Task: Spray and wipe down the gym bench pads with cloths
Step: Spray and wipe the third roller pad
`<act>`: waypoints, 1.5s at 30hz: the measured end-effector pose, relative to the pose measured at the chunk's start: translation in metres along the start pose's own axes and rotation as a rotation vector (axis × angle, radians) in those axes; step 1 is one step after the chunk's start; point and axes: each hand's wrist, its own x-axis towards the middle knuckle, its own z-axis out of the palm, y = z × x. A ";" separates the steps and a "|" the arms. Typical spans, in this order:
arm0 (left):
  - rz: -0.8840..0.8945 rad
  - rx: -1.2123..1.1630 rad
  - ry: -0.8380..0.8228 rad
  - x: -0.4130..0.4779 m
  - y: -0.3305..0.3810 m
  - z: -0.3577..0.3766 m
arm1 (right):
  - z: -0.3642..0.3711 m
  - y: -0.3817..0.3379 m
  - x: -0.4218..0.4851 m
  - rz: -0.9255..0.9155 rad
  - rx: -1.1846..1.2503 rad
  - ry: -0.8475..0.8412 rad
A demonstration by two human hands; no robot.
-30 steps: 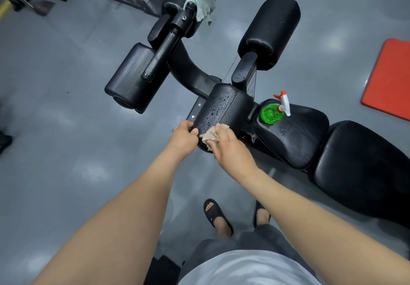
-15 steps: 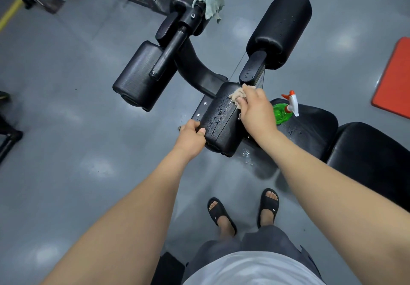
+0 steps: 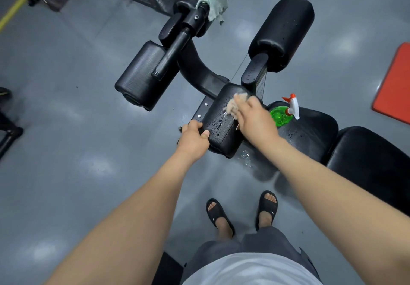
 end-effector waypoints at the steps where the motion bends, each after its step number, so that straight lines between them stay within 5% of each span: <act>1: 0.001 0.004 0.003 -0.001 0.001 0.001 | -0.004 0.005 0.010 0.057 -0.021 0.010; 6: 0.010 -0.010 0.027 -0.007 0.000 0.004 | -0.008 0.001 0.031 0.230 -0.005 0.025; 15: 0.016 -0.024 0.056 -0.012 0.002 0.006 | 0.010 -0.020 -0.027 -0.137 -0.081 -0.054; 25: 0.031 -0.017 0.103 -0.022 0.007 0.010 | -0.005 -0.002 0.028 0.064 -0.023 0.068; 31: 0.042 -0.019 0.121 -0.026 0.009 0.012 | -0.002 0.000 -0.002 -0.182 -0.074 -0.011; 38: 0.036 -0.029 0.145 -0.030 0.011 0.016 | -0.016 0.020 0.045 0.069 -0.014 -0.008; 45: 0.009 -0.057 0.183 -0.030 0.012 0.021 | 0.000 -0.006 -0.017 -0.292 0.024 -0.080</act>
